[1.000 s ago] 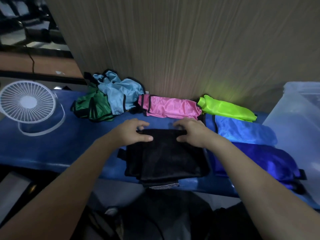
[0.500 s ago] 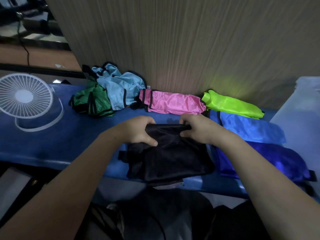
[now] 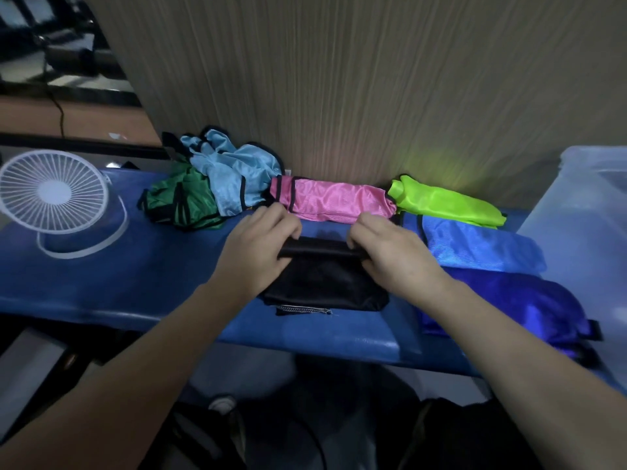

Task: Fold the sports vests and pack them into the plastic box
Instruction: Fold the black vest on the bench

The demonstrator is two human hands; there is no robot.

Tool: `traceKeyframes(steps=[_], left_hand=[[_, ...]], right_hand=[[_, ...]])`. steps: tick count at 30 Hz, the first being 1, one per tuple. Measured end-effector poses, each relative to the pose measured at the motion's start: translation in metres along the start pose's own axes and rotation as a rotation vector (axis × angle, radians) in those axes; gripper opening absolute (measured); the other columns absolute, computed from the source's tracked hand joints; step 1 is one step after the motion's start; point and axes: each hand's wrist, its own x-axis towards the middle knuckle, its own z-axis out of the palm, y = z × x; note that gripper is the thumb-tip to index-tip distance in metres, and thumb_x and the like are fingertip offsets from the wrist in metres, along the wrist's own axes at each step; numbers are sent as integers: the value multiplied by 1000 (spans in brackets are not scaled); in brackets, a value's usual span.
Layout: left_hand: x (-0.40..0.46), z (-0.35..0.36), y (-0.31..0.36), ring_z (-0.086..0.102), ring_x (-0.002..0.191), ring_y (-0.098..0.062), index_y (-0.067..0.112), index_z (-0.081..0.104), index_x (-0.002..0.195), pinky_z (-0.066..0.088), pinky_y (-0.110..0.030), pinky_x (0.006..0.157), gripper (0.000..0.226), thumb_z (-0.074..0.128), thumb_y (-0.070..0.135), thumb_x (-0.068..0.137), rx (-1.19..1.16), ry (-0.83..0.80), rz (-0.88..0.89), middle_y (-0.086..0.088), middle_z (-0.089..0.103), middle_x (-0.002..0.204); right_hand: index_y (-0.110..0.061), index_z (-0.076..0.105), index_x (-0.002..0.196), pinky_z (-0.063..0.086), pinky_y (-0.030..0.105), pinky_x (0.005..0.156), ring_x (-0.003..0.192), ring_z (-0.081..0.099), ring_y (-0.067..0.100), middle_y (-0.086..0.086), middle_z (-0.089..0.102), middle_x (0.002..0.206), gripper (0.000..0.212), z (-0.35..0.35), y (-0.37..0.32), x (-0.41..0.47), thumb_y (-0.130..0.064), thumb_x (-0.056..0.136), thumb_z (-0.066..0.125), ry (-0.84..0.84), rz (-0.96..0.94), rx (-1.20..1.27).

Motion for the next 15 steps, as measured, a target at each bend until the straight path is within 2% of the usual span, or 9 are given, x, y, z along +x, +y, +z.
traceKeyframes(steps=[4,8,12,15], left_hand=[[-18,-5,3,46,84,-23,16,57,97,35,-33,70,36,66,-2,66,0,-100,92,-2,51,100],[-31,-14,4,48,85,-22,17,61,104,40,-35,72,43,66,-3,67,-51,-177,135,-2,52,103],[-42,-25,6,49,88,-19,18,62,111,44,-36,76,45,62,0,70,-123,-226,146,2,51,108],[-50,-32,7,49,92,-15,21,62,115,43,-30,79,41,64,7,76,-173,-236,151,6,49,111]], right_hand=[[-14,53,90,43,40,61,77,53,29,6,49,87,22,3,-14,-20,-2,72,55,-53,-132,-97],[-14,56,94,41,37,64,78,50,28,6,49,90,32,2,-16,-36,2,68,67,-87,-103,-97],[-13,58,99,44,39,65,80,48,27,6,50,94,35,-1,-17,-48,2,68,64,-92,-99,-90],[-12,60,101,46,40,66,80,49,28,7,52,96,34,-5,-20,-56,0,70,63,-91,-117,-97]])
